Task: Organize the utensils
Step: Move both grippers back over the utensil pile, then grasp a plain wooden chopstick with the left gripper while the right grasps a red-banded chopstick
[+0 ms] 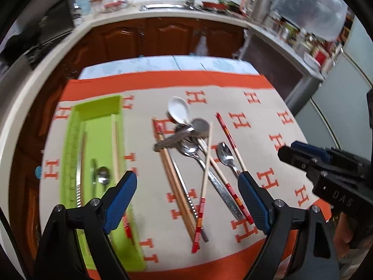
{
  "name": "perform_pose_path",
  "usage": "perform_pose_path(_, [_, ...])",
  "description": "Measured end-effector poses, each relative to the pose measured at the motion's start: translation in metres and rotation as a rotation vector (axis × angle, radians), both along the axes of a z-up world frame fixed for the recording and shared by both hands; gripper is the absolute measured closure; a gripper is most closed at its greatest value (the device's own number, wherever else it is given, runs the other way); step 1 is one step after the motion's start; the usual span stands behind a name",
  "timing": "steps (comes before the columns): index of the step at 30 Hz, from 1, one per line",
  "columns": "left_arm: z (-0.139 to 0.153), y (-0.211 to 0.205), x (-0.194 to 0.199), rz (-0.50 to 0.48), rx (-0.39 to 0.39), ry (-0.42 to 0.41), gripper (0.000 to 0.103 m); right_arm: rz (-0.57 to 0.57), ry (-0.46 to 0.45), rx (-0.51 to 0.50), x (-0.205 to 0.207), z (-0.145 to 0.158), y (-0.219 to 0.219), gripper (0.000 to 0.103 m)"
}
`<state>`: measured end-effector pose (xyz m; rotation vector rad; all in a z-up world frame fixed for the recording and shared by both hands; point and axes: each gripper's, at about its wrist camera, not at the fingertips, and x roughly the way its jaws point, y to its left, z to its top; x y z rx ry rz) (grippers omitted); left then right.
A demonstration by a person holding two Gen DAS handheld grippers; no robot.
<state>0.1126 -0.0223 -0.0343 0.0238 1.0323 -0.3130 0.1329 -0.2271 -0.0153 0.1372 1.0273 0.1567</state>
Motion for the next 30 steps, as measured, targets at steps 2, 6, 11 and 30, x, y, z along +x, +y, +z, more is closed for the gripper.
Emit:
perform_pose_path(2, [-0.013, -0.010, 0.004, -0.032, 0.020, 0.020, 0.016, -0.013, 0.018, 0.003, 0.003, -0.009, -0.008, 0.069])
perform_pose_path(6, [-0.044, -0.031, 0.015, -0.096, 0.065, 0.087, 0.027, -0.024, 0.056, 0.014, 0.007, -0.030, -0.020, 0.070])
perform_pose_path(11, [-0.070, -0.043, 0.031, -0.126, 0.080, 0.173, 0.049, -0.038, 0.097, 0.049, 0.010, -0.057, -0.027, 0.070])
perform_pose_path(30, [-0.101, -0.063, 0.057, -0.094, 0.133, 0.282, 0.089, -0.027, 0.172, 0.116, 0.030, -0.098, -0.036, 0.074])
